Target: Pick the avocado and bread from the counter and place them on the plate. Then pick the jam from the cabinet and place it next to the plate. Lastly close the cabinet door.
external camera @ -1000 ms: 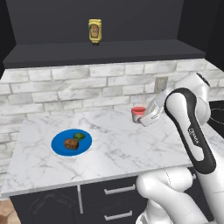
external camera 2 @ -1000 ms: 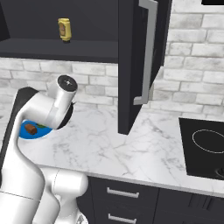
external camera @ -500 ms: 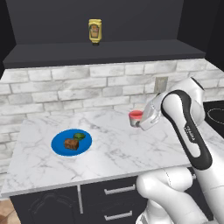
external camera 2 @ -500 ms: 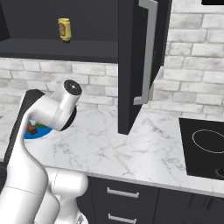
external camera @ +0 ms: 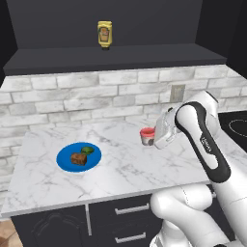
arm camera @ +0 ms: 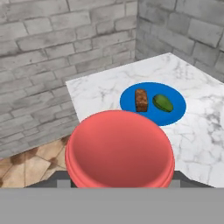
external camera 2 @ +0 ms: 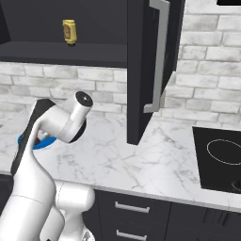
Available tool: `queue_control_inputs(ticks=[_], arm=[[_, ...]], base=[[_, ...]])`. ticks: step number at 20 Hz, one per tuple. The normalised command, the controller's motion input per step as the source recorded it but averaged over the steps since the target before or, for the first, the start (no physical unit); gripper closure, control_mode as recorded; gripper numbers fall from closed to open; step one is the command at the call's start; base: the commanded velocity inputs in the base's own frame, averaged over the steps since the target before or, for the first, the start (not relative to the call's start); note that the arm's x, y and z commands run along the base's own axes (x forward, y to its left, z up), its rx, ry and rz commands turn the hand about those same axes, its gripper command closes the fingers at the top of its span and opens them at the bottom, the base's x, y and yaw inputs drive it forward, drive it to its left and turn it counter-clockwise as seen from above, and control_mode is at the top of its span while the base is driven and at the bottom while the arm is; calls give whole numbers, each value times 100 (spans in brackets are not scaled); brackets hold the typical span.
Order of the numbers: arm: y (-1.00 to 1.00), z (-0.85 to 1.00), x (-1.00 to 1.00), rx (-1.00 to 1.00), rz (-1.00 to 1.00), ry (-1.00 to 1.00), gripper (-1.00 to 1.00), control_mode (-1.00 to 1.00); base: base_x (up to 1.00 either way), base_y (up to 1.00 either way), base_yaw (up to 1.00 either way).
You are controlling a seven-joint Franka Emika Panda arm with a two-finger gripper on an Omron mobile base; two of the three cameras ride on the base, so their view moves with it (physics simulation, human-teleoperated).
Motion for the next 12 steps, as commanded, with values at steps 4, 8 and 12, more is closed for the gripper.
queue_control_inputs(ticks=[4, 8, 12], arm=[[6, -20, 1, 0, 8, -2, 100, -100], [6, -16, 0, 0, 5, -1, 100, -100], [14, -13, 2, 0, 0, 0, 100, -100]], base=[[0, 0, 0], [0, 0, 0], [0, 0, 0]])
